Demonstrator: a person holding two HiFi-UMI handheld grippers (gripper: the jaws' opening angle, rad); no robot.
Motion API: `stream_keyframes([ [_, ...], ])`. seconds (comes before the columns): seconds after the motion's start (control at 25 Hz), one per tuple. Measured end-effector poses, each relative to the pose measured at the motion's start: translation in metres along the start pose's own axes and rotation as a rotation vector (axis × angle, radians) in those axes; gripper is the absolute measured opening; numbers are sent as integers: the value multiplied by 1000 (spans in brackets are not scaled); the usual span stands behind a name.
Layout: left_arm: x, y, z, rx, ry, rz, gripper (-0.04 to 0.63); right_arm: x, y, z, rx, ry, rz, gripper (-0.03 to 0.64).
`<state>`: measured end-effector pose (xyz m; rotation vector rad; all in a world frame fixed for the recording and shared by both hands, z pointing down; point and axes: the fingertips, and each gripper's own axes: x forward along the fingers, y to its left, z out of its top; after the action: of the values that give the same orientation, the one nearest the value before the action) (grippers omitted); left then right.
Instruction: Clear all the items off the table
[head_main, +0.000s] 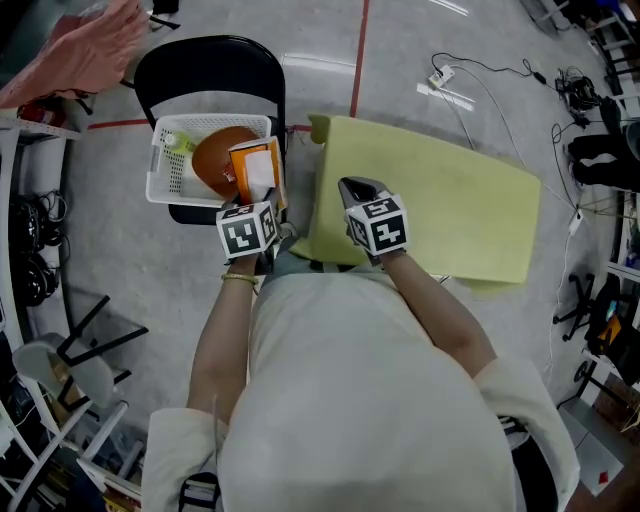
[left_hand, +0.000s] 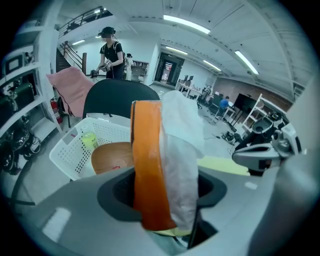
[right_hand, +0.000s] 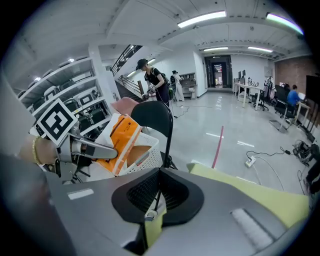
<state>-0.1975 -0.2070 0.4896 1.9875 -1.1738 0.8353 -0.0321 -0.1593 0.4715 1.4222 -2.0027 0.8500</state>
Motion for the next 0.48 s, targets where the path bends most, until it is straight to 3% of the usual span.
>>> stream_keyframes([
  [0.48,17,71,1,-25,72,12,261,43,40,20,35,31,2,0],
])
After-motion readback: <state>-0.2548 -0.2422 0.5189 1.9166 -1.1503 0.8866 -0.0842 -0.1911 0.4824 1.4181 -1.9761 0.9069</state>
